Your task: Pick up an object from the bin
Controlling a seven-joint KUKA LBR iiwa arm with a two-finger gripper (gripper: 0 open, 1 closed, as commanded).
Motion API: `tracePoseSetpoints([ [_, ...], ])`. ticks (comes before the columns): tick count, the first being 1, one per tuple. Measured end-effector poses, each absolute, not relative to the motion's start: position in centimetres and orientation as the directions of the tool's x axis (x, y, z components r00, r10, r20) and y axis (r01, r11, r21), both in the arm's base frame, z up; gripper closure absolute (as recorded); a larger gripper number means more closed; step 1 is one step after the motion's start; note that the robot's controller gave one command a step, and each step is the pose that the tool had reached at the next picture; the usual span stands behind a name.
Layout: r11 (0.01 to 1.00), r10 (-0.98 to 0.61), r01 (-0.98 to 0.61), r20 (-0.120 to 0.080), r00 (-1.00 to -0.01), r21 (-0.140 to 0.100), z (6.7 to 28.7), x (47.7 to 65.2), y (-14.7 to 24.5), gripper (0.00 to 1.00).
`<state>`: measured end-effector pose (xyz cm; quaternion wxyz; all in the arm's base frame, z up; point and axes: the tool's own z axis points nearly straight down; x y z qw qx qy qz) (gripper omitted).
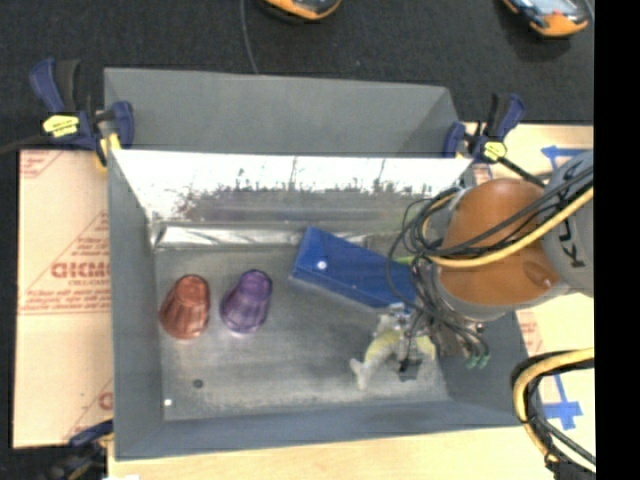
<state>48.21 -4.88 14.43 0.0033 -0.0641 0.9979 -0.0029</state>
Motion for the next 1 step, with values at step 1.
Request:
tracePoseSetpoints([
  [1,0.998,-0.069,-0.069,-0.003,-0.998,-0.004,23.62,50.03,-5.42,1.0],
])
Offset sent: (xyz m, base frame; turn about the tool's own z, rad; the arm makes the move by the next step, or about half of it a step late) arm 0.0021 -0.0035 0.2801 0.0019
